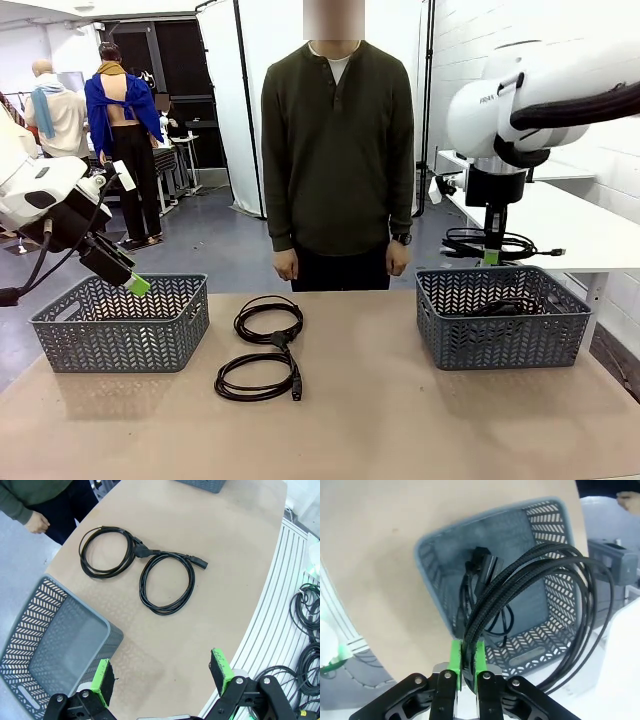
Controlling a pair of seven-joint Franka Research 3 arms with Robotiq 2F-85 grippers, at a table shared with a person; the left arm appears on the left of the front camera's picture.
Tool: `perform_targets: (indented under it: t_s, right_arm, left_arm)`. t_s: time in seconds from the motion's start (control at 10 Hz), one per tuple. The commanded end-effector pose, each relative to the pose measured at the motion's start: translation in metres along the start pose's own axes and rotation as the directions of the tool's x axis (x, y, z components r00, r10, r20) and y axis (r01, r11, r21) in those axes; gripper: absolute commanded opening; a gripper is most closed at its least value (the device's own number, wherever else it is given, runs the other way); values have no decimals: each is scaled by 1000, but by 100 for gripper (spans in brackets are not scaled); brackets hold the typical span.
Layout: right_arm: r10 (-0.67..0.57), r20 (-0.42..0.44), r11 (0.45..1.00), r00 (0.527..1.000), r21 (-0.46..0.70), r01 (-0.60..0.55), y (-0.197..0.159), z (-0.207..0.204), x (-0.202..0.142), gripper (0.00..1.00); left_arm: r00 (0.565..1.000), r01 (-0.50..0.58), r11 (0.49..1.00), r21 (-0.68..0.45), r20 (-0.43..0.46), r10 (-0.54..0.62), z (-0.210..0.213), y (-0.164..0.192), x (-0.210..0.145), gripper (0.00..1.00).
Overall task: Organize the cables according to human instructions.
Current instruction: Pick up a bundle of cables and place it in the basket indicated by the human.
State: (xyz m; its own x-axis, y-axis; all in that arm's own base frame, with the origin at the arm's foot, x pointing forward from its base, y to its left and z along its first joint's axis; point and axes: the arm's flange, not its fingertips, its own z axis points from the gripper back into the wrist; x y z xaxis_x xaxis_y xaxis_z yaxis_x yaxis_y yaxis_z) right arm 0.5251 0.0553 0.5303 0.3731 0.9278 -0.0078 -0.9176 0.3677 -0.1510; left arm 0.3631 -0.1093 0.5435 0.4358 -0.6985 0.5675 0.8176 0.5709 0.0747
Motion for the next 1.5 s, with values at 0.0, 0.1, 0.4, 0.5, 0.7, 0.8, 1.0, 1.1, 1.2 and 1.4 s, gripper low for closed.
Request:
perform_targets:
  t_s: [0.0,0.1,0.4,0.5,0.7,0.8,1.0,1.1,1.2,1.4]
  right_arm:
    - [23,8,998,1000,-53,-23,1,-16,-9,0]
    - [26,5,998,1000,-52,-26,-2,-22,-9,0]
    - [76,13,997,997,-29,-76,-9,-36,-2,0]
    - [95,26,995,995,-12,-94,-8,-40,1,0]
    - [123,29,992,992,26,-123,-10,-46,8,0]
    - [125,40,991,991,46,-127,-12,-46,10,0]
    - [127,36,990,991,52,-129,-13,-47,15,0]
    - [129,28,989,991,67,-130,-14,-47,15,0]
    - [128,31,989,991,68,-130,-15,-47,15,0]
    - [123,23,990,992,69,-125,-18,-48,14,19]
  left_arm:
    - [1000,0,1000,-8,5,0,0,2,-1,100]
    - [1000,0,1000,-8,5,0,0,2,-1,100]
    - [1000,0,1000,-8,5,0,0,2,-1,100]
    - [1000,0,1000,-8,5,0,0,2,-1,100]
    - [1000,0,1000,-8,5,0,0,2,-1,100]
    - [1000,0,1000,-8,5,0,0,2,-1,100]
    - [1000,0,1000,-8,5,0,0,2,-1,100]
    - [1000,0,1000,-8,5,0,0,2,-1,100]
    - [1000,0,1000,-8,5,0,0,2,-1,100]
    - [1000,0,1000,-8,5,0,0,2,-1,100]
